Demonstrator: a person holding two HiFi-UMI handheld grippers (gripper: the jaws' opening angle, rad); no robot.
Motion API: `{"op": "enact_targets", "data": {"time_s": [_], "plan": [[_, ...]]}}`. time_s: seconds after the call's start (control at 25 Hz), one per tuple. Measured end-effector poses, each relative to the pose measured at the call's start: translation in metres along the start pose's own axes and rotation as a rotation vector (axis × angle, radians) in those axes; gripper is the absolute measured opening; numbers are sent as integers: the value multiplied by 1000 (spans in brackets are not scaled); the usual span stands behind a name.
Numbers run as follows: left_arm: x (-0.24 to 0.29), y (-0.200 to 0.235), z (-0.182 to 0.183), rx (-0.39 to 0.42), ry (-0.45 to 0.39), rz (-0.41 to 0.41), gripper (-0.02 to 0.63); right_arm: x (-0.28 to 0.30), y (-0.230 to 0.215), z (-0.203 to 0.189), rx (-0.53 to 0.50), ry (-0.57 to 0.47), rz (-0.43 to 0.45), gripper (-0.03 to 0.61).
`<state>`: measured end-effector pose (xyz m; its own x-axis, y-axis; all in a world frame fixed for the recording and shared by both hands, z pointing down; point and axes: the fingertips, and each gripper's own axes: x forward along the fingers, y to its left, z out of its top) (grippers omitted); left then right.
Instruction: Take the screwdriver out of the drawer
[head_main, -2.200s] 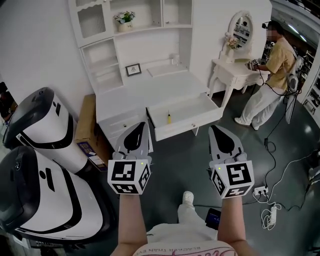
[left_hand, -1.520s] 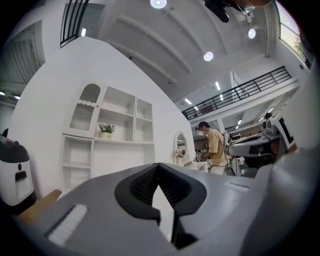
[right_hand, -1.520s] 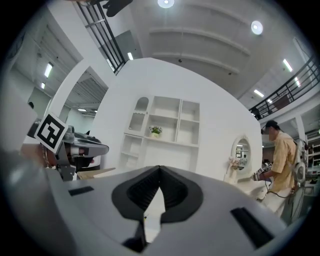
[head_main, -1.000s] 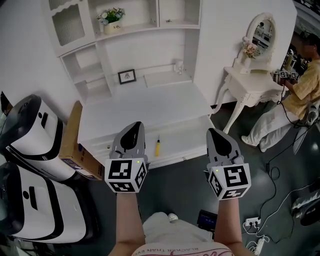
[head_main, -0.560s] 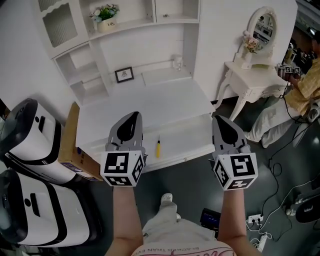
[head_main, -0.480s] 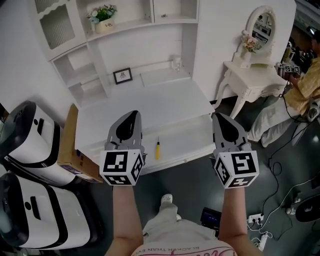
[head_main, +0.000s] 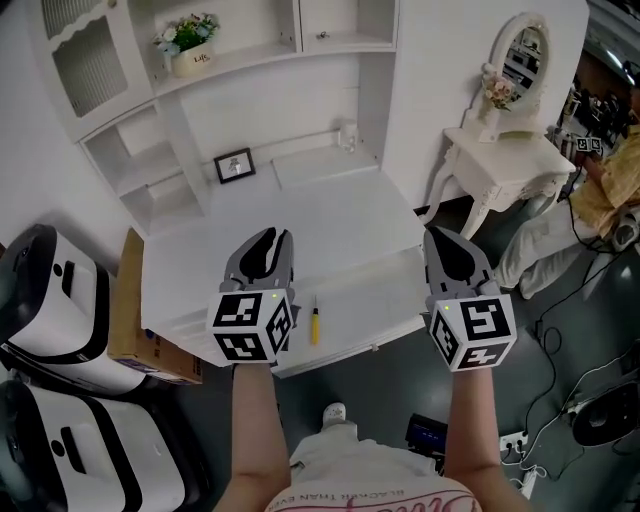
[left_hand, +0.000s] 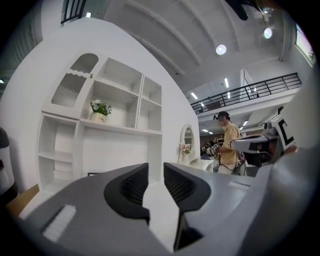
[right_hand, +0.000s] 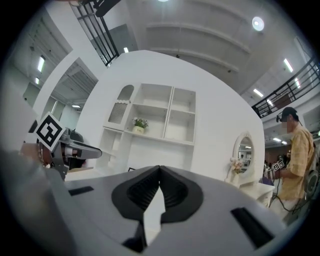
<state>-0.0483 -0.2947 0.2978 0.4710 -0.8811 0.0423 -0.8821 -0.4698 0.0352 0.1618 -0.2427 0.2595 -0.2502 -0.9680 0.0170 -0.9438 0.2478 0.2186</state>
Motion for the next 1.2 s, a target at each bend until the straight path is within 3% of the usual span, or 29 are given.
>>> {"op": "enact_targets", "data": {"time_s": [0.08,0.16,0.4,0.68,1.0,1.2], "plan": [[15,4,-6,-31,19,-23,177,13,-2,-8,1,19,2,6],[27,11,-15,-51,46,-24,240,24,-4,-17,9,42,0,6],[57,33,-52,-95,128,-29,242,55,-6,-43,53,100,-12,6],[79,55,-118,-161,256,-25,241,81,4,-104,90,234,0,6],[88,53,-184,-205,391,-39,241,82,6,-172,195,366,-18,6],[83,46,-219,-286,462,-36,241,74,3,-206,257,437,-39,6]]}}
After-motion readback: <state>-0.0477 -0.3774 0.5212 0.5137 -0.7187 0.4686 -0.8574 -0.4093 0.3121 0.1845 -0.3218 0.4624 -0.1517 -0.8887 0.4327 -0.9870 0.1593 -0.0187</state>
